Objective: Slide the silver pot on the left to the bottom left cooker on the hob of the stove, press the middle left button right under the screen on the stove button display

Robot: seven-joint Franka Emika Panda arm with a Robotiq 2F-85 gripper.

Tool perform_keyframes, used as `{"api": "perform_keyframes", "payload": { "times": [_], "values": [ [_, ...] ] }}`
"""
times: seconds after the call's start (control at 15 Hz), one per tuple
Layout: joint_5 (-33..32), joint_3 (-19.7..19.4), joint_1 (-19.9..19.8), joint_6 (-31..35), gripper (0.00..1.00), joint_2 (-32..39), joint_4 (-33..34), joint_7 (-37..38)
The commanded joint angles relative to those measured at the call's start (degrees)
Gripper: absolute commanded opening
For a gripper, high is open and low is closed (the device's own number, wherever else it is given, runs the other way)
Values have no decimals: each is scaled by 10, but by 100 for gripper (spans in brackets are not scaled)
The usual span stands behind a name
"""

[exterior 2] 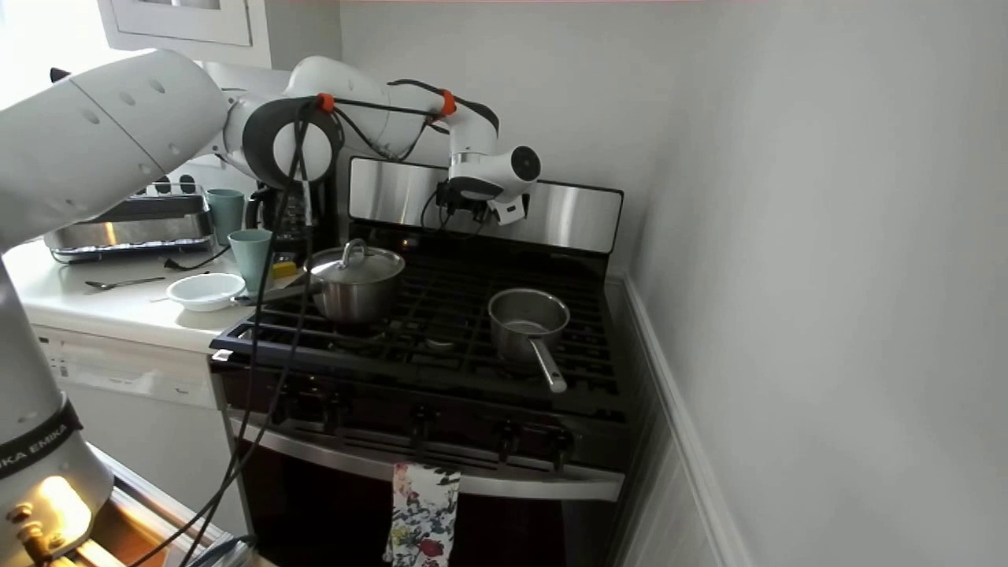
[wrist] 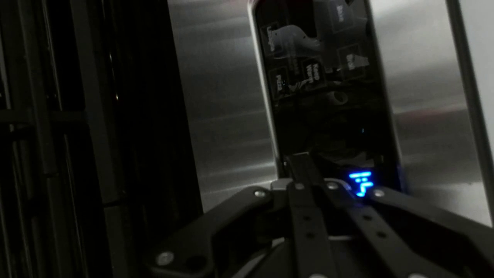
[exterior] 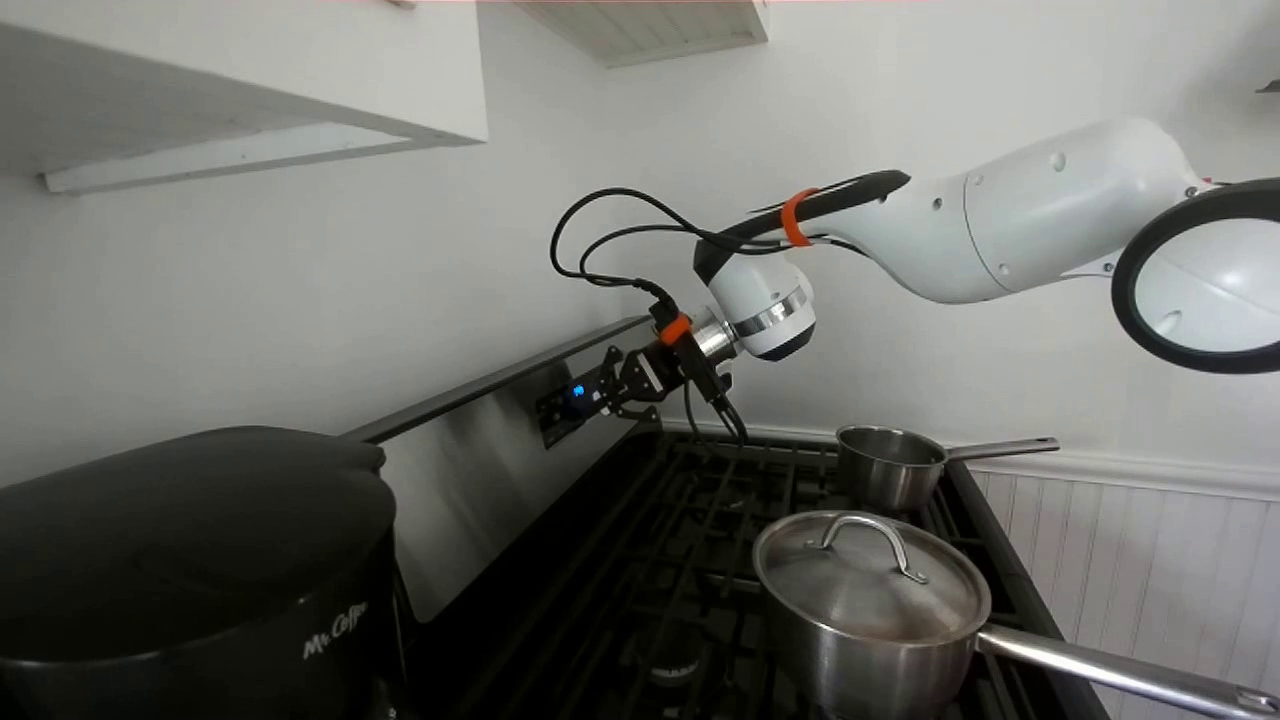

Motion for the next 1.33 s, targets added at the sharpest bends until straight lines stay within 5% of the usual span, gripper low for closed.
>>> {"api": "perform_keyframes", "payload": {
  "times": [0.0,1.27],
  "values": [
    [-8,10,-6,-4,0,30,50,26],
    [-19,12,-4,-26,0,63,104,69]
  ]
}}
